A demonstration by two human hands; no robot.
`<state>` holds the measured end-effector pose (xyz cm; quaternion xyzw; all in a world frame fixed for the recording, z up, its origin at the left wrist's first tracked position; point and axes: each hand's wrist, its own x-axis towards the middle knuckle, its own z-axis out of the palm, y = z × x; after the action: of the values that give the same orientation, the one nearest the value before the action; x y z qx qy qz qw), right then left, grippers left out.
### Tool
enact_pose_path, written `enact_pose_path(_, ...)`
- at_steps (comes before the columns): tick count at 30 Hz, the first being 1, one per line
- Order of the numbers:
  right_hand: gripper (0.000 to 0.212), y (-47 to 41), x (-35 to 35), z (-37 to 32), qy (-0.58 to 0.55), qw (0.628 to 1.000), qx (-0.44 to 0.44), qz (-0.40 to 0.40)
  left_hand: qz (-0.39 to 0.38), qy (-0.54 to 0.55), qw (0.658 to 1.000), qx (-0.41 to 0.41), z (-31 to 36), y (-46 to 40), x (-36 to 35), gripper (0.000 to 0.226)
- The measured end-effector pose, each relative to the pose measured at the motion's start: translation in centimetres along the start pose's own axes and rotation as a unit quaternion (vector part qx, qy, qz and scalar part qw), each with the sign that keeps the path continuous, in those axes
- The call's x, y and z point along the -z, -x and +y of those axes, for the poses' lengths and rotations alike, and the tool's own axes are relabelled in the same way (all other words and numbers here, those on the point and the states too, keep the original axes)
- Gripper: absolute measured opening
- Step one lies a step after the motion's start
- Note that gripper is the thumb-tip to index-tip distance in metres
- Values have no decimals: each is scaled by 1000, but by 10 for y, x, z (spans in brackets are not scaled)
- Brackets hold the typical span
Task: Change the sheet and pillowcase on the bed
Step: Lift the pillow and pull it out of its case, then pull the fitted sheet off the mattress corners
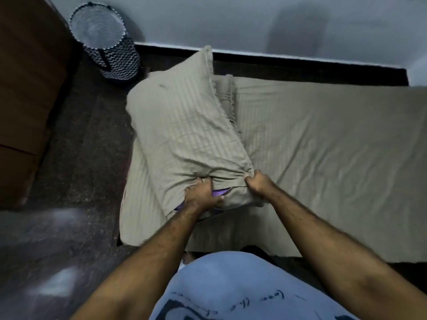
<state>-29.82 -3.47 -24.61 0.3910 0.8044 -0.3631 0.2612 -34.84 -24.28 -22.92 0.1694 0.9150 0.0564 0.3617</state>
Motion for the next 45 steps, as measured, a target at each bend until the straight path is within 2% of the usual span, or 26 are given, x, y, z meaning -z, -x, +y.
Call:
enact_pose_path(4,40,-3,39,25,37,998,42,41,102,67,992,-14,51,0,12,55)
enact_pose_path(8,34,-1,81,49,22,994,51,94,104,89,987,-84,95,-6,25,40)
enact_pose_path(12,29,4,114,73,-18,987,61,148,106,91,980,-140,145,-6,29,37)
enact_pose_path(19,25,29,164,133,-40,977,88,192,115,58,964,-234,238,3,41,41)
enact_pose_path(22,19,47,185,168,-61,965,97,238,123,57,953,-271,271,15,37,40)
enact_pose_path(27,17,86,207,220,-108,931,91,336,126,-2,932,-341,320,47,23,42)
enact_pose_path(33,19,151,192,288,-148,899,78,404,107,70,910,-395,365,96,-21,39)
enact_pose_path(39,25,222,183,375,-101,914,27,392,50,218,898,-379,406,149,-96,35)
enact_pose_path(45,27,265,206,469,-137,891,-20,432,1,205,895,-397,467,189,-161,38)
